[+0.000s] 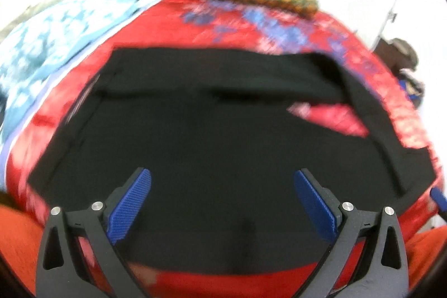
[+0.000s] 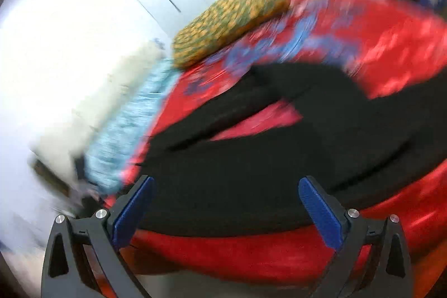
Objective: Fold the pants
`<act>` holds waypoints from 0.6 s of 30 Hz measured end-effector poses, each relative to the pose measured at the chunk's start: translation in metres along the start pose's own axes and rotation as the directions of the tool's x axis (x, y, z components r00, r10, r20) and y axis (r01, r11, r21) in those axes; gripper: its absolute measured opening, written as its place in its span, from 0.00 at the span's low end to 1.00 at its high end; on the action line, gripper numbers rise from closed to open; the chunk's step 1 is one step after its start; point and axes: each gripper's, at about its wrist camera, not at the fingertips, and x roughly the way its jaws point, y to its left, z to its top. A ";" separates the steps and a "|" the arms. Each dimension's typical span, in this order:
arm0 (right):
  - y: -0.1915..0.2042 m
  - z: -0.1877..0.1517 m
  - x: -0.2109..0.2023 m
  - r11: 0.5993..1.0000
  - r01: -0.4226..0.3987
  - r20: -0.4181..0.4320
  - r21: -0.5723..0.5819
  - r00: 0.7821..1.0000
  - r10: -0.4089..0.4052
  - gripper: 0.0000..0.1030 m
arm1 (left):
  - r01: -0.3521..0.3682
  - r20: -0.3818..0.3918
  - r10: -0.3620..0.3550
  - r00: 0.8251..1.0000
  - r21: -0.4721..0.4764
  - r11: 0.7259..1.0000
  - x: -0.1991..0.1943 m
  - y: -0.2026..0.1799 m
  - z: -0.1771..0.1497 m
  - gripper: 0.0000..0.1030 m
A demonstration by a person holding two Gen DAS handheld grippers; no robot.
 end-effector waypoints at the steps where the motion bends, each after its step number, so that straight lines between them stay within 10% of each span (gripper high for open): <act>1: -0.003 -0.004 0.013 0.999 -0.027 -0.017 0.037 0.999 0.028 0.99 | -0.004 -0.046 0.004 0.999 -0.005 1.000 0.009 0.004 0.000 0.99; 7: -0.056 -0.016 0.065 0.982 0.079 -0.093 0.170 0.994 -0.064 0.87 | -0.048 -0.010 0.048 0.999 -0.038 0.998 0.018 0.019 0.014 0.99; 18: -0.097 0.000 0.034 0.967 0.184 -0.003 0.175 0.982 -0.187 0.84 | -0.012 -0.046 0.009 0.999 -0.054 0.998 0.022 0.018 0.005 0.99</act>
